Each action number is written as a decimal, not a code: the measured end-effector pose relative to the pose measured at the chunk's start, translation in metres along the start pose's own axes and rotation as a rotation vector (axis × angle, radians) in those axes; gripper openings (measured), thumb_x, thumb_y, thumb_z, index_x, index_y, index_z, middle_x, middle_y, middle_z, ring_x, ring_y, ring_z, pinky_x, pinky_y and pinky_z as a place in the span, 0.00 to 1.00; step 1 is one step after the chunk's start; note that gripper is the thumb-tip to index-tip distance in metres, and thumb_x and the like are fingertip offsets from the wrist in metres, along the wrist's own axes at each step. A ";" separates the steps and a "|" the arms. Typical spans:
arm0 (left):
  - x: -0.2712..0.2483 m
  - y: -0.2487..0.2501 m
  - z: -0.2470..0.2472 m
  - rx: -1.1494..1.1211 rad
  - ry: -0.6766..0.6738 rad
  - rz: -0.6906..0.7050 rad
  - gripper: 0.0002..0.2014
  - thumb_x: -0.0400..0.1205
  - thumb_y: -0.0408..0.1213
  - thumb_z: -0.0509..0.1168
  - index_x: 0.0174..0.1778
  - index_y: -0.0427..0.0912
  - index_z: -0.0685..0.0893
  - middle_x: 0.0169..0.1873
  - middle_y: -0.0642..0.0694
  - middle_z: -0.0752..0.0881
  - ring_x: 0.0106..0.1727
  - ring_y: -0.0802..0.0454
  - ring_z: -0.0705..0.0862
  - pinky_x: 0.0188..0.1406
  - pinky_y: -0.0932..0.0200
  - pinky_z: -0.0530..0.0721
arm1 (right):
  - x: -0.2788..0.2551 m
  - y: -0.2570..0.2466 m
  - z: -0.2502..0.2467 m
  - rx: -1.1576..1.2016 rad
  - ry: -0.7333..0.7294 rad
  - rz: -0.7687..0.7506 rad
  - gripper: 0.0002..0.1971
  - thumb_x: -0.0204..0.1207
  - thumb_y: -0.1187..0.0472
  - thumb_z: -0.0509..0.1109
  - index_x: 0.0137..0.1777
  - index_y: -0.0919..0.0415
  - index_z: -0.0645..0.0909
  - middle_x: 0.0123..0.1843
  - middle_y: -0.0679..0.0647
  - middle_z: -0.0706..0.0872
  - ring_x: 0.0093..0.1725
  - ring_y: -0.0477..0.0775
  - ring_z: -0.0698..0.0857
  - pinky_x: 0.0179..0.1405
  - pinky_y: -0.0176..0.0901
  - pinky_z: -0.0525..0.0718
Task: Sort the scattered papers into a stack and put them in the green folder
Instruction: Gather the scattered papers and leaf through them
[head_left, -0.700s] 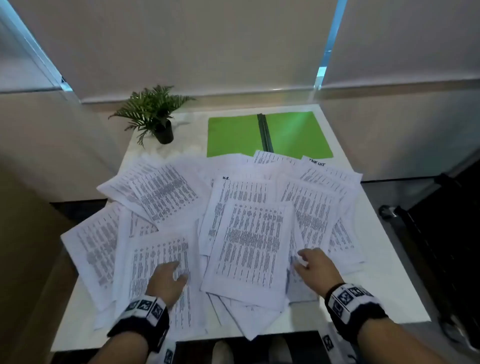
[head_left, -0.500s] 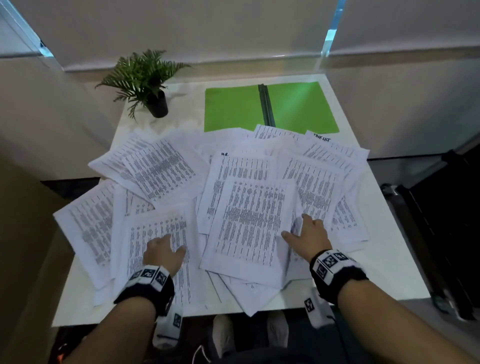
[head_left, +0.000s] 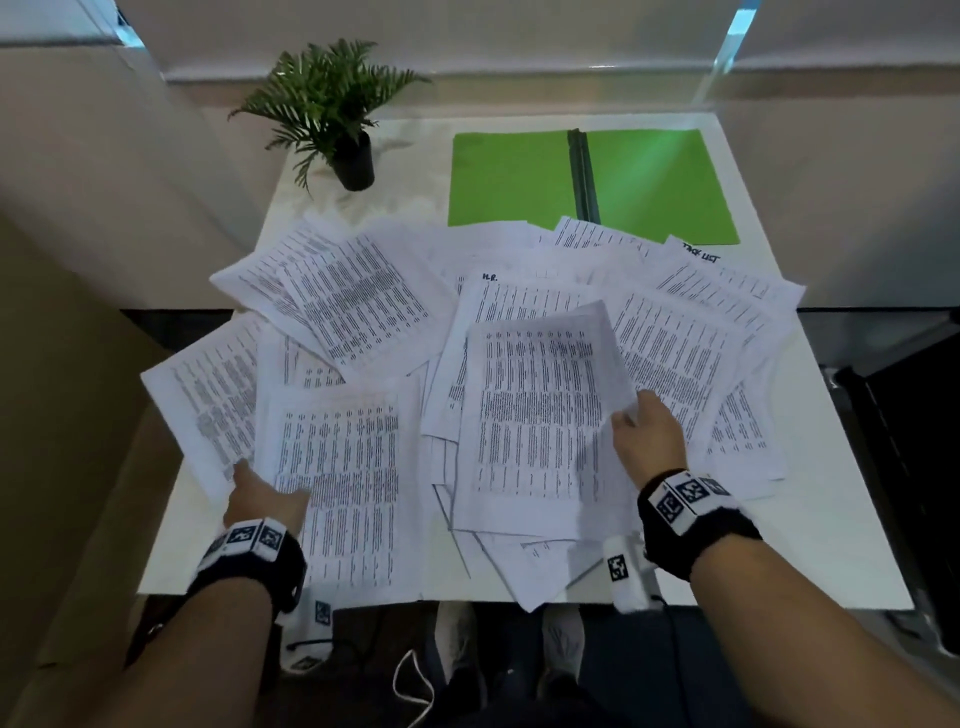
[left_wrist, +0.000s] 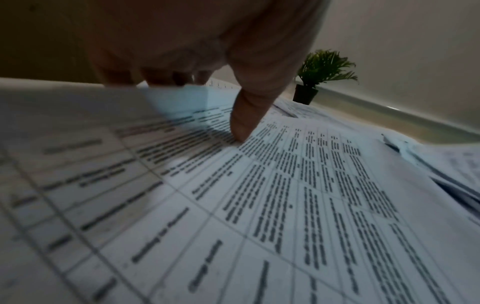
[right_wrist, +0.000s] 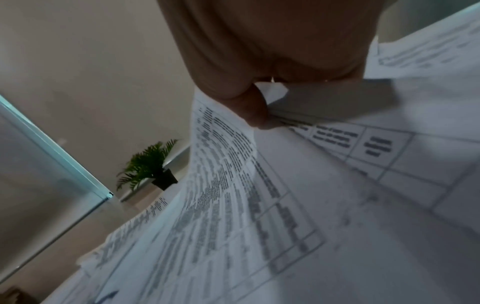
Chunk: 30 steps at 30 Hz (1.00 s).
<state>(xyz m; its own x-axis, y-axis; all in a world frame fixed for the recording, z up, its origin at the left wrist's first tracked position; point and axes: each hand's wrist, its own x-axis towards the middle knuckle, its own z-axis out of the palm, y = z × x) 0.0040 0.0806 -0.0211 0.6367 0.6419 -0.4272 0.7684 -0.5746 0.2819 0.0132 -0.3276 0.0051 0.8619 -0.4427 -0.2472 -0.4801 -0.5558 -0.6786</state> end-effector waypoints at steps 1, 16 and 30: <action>0.002 -0.002 0.000 -0.026 0.011 0.032 0.33 0.78 0.41 0.71 0.76 0.33 0.68 0.65 0.27 0.80 0.61 0.29 0.82 0.62 0.39 0.81 | -0.001 -0.004 -0.005 0.070 0.019 -0.017 0.03 0.81 0.64 0.60 0.49 0.64 0.73 0.41 0.59 0.80 0.34 0.57 0.78 0.31 0.44 0.78; 0.029 -0.018 -0.047 -0.139 -0.045 -0.041 0.22 0.75 0.51 0.68 0.60 0.42 0.88 0.62 0.36 0.84 0.48 0.39 0.85 0.51 0.53 0.83 | 0.059 -0.055 0.065 -0.068 0.071 0.097 0.16 0.78 0.65 0.64 0.62 0.76 0.78 0.68 0.70 0.75 0.58 0.68 0.82 0.56 0.44 0.79; -0.007 0.003 -0.105 0.108 0.257 0.310 0.12 0.84 0.37 0.58 0.45 0.39 0.85 0.35 0.46 0.81 0.34 0.46 0.79 0.33 0.55 0.76 | 0.020 -0.078 0.063 -0.112 0.117 -0.250 0.08 0.83 0.64 0.59 0.49 0.69 0.77 0.47 0.63 0.80 0.44 0.64 0.82 0.41 0.47 0.78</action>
<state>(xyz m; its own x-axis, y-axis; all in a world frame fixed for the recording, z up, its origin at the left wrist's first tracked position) 0.0086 0.1277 0.0731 0.8427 0.5283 -0.1039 0.5354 -0.8019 0.2654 0.0779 -0.2487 0.0102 0.9343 -0.3566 0.0034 -0.2760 -0.7292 -0.6261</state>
